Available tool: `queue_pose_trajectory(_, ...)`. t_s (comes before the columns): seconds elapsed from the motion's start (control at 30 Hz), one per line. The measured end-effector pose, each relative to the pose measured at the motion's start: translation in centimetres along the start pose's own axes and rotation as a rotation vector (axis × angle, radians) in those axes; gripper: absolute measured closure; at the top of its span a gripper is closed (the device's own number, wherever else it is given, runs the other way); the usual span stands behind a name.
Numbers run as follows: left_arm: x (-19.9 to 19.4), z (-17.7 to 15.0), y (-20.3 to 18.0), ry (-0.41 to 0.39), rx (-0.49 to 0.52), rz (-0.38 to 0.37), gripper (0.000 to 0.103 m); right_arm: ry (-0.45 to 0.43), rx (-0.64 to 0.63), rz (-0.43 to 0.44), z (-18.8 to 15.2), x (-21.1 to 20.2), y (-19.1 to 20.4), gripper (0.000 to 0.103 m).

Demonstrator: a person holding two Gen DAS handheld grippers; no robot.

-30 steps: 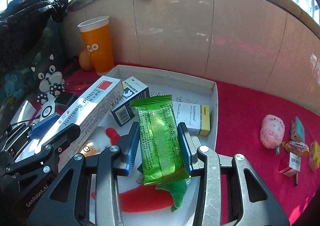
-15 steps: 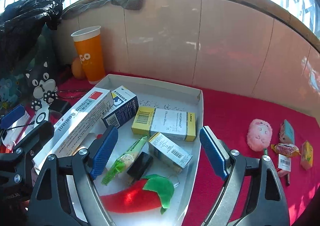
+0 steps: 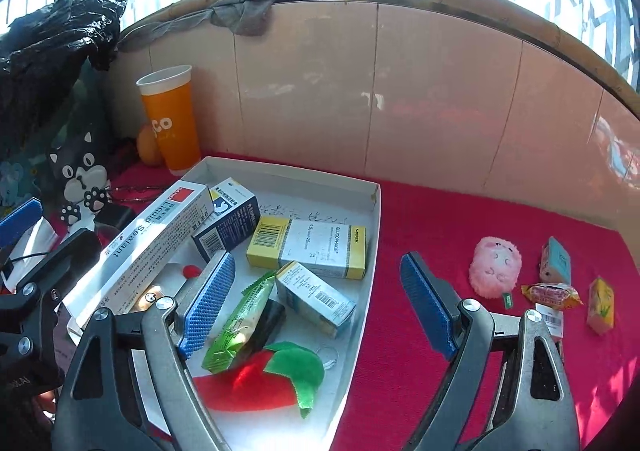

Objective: Organize objects
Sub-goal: 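Carry the sealant box and green packet into the white tray and open both tools, then move both open tools back over the remaining items on the table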

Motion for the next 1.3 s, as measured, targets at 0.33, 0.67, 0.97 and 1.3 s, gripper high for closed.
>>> queue_pose_trajectory(0.33, -1.1, 0.4, -4.2, -0.004, 0.08, -0.027, 0.0, -0.024, 0.065, -0.015, -0.7, -1.9, -4.2, 0.017)
queue_pose_trajectory(0.67, -0.3, 0.3, -11.8, 0.076, 0.143, -0.22, 0.0, -0.032, 0.206, -0.079, -2.8, -3.5, -14.1, 0.015)
queue_pose_trajectory(0.97, 1.2, -1.4, -22.1, 0.174, 0.337, -0.356, 0.0, -0.007, 0.459, -0.236, -7.1, -5.2, -29.6, 0.015)
queue_pose_trajectory(1.3, 7.2, -4.6, -33.2, 0.31, 0.533, -0.453, 0.0, 0.148, 0.621, -0.236, -11.9, -1.1, -37.7, 0.015)
Point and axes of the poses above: each gripper's, at about its wrist camera, not at the fingertips, and x roughly the way its jaws point, y to its left, z to its top, the point moved 7 cm from there along x, roughly the way its jaws point, and after that the axes turned 13 degrees about y, right-handed, at the moved point
